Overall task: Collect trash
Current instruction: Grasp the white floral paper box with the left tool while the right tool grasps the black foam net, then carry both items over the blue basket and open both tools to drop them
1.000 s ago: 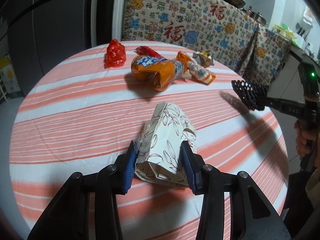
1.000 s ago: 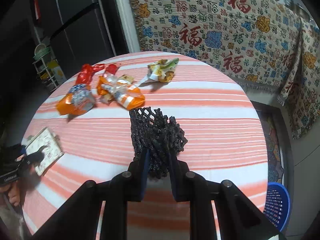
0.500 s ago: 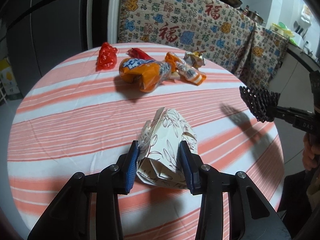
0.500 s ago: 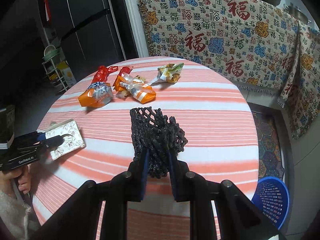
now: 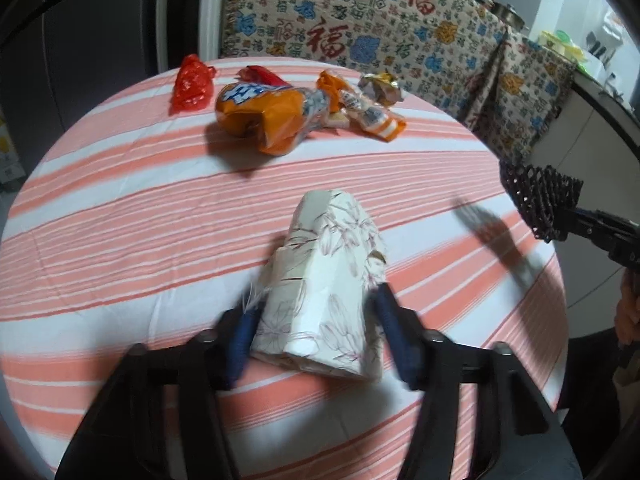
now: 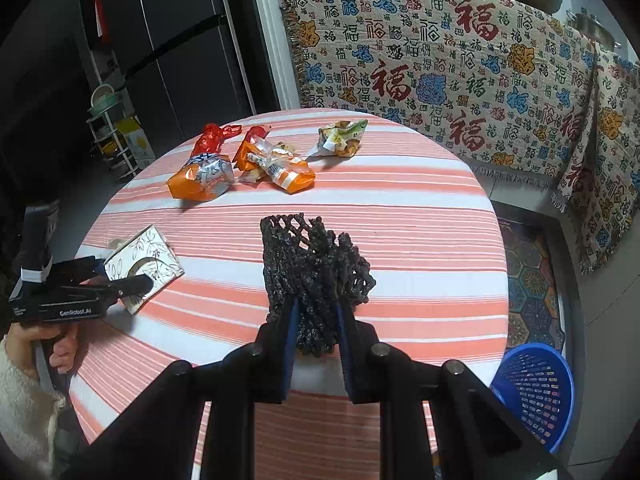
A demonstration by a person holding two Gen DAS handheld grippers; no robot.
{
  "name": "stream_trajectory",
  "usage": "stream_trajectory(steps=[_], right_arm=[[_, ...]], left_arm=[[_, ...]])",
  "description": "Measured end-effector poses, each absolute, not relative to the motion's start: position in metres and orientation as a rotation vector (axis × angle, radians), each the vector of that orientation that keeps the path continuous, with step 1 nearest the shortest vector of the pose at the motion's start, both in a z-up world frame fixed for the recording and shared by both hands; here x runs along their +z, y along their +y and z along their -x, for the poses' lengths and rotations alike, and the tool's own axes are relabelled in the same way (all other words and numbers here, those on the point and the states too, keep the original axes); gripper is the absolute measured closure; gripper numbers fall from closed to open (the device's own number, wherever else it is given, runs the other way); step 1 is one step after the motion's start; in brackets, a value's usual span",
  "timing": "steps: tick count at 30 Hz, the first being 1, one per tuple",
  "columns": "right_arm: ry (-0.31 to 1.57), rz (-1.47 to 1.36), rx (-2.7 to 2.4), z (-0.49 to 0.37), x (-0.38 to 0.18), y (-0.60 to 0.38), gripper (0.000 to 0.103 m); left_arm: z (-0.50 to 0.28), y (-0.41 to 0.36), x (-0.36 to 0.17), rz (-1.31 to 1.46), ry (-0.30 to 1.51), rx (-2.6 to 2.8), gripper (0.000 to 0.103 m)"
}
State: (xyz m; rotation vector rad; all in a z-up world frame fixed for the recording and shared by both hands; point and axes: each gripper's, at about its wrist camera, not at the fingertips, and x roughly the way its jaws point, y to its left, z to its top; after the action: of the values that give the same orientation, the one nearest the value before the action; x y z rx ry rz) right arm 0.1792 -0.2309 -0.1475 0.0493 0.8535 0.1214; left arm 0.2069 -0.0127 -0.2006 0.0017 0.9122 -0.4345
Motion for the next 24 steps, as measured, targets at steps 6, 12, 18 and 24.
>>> stream_trajectory(steps=[6,12,18,24], right_arm=[[0.842,-0.052,0.118,-0.169,-0.14,-0.235,0.084],[0.831,-0.072,0.107,-0.158,-0.132,-0.252,0.084],[0.828,-0.114,0.061,-0.147,-0.129,-0.282,0.084],[0.813,-0.134,-0.003,-0.128,-0.124,-0.317,0.084]], left_arm=[[-0.202,-0.015,-0.187,0.004,0.866,-0.431,0.064],[-0.193,-0.033,-0.173,0.002,0.831,-0.466,0.066],[-0.189,-0.068,-0.156,0.0,0.804,-0.526,0.066],[-0.181,-0.129,-0.145,-0.012,0.795,-0.624,0.066]])
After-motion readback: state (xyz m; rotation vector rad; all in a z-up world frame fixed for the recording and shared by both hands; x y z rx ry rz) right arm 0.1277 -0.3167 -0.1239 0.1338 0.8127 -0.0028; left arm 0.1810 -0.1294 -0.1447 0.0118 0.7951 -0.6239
